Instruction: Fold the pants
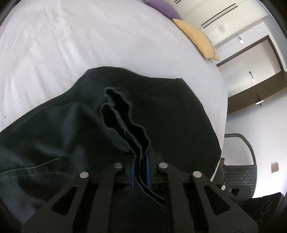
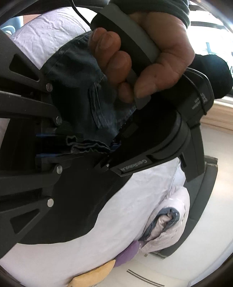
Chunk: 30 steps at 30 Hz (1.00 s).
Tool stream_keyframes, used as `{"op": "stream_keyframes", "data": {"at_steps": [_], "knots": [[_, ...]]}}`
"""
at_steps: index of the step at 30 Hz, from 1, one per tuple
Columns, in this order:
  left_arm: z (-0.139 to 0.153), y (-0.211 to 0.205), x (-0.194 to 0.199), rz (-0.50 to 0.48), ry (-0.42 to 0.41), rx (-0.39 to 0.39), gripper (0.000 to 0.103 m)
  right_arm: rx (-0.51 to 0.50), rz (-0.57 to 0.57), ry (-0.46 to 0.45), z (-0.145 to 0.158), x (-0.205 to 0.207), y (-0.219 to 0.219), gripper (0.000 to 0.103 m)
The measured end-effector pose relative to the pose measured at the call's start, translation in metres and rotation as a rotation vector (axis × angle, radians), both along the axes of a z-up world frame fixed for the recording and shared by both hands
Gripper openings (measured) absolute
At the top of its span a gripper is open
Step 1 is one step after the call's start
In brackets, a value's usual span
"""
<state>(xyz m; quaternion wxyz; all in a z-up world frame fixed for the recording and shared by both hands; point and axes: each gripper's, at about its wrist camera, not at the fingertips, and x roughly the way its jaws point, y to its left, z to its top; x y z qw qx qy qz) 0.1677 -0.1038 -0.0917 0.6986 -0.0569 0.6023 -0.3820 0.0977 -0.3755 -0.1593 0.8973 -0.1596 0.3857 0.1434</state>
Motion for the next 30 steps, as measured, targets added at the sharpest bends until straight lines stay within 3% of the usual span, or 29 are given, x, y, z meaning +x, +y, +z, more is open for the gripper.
{"op": "stream_keyframes", "data": {"at_steps": [14, 17, 20, 23, 25, 26, 27, 28, 29, 30], "knots": [[-0.015, -0.006, -0.026, 0.017, -0.052, 0.052, 0.008, -0.028, 0.063, 0.064, -0.015, -0.006, 0.022, 0.014], [-0.022, -0.026, -0.035, 0.028, -0.041, 0.042, 0.009, -0.036, 0.069, 0.076, -0.016, -0.005, 0.023, 0.014], [-0.031, -0.021, -0.033, 0.051, -0.018, 0.014, 0.011, -0.047, 0.074, 0.098, -0.023, 0.000, 0.022, 0.017], [-0.031, -0.011, -0.032, 0.064, -0.014, 0.007, 0.011, 0.032, 0.038, 0.124, -0.024, 0.005, 0.010, 0.018], [-0.024, -0.005, -0.035, 0.076, -0.034, 0.023, 0.013, 0.079, 0.025, 0.150, -0.022, 0.017, 0.002, 0.025], [-0.017, -0.002, -0.037, 0.096, -0.063, 0.055, 0.013, 0.095, 0.020, 0.159, -0.021, 0.017, -0.001, 0.044], [-0.012, 0.002, -0.038, 0.115, -0.096, 0.093, 0.013, 0.133, 0.013, 0.182, -0.019, 0.019, -0.007, 0.072], [-0.007, 0.005, -0.039, 0.136, -0.128, 0.128, 0.013, 0.171, 0.014, 0.203, -0.015, 0.019, -0.011, 0.084], [-0.002, 0.008, -0.039, 0.156, -0.151, 0.146, 0.013, 0.203, 0.019, 0.213, -0.015, 0.011, -0.011, 0.091], [0.004, 0.011, -0.039, 0.179, -0.170, 0.143, 0.013, 0.262, 0.035, 0.224, -0.008, 0.007, -0.020, 0.091]]}}
